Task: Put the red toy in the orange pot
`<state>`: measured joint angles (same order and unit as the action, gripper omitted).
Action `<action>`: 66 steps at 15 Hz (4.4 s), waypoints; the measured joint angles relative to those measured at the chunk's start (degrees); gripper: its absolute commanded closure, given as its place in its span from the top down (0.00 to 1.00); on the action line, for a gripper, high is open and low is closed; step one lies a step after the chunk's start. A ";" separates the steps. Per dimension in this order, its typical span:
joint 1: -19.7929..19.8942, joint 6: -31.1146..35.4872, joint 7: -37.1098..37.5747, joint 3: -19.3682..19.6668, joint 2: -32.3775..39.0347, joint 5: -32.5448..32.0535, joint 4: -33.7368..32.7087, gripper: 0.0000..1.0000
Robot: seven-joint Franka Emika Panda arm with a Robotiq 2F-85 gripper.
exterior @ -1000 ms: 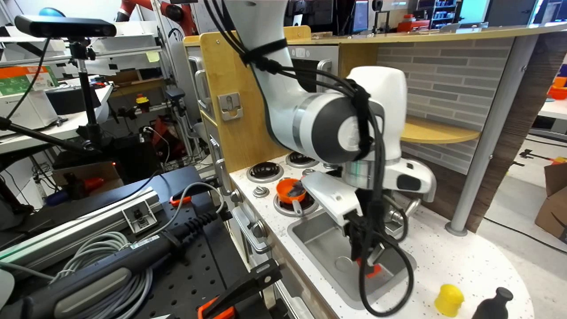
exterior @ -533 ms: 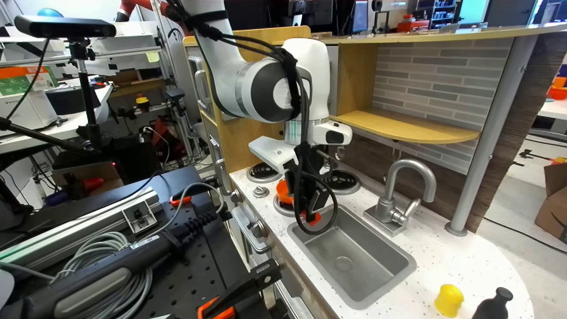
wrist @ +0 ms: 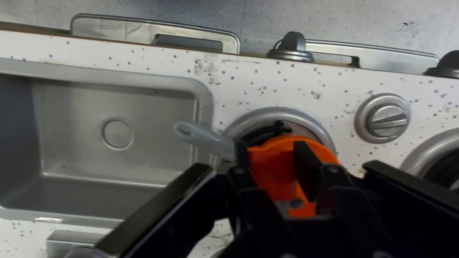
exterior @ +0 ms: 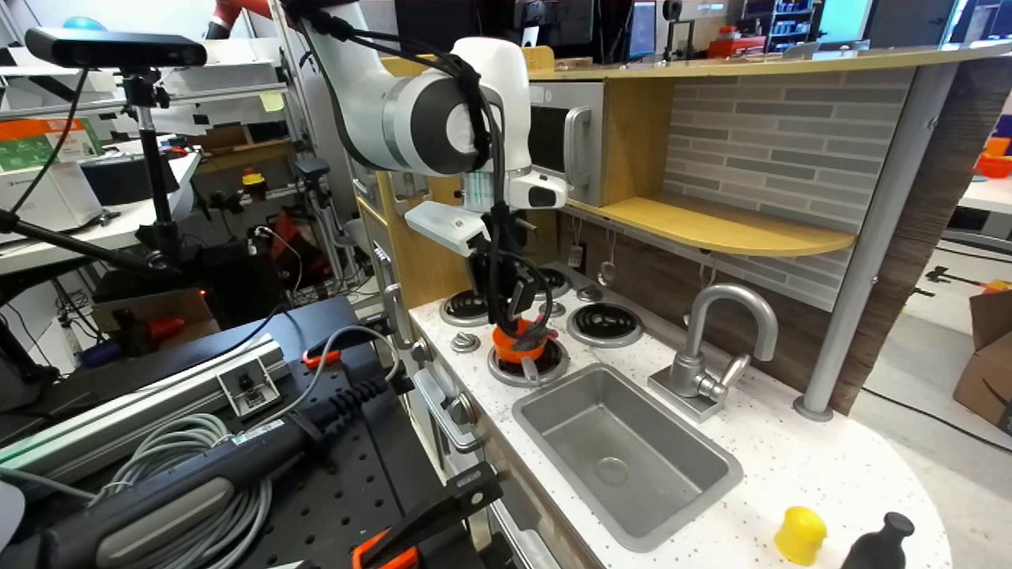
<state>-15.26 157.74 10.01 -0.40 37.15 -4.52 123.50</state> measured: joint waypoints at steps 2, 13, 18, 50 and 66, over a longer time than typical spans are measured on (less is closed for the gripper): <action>-0.95 -0.11 0.03 -1.39 0.10 0.08 -1.11 0.10; -1.15 -7.52 0.02 -3.96 10.82 0.63 -15.23 0.10; -1.34 -11.08 0.03 -4.20 15.18 0.63 -21.58 0.10; 1.68 3.67 5.56 3.38 -8.00 4.14 8.91 1.00; 4.56 2.61 -0.12 9.67 -12.81 -4.42 14.72 1.00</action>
<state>-10.70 160.36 9.89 9.27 24.34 -8.94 138.22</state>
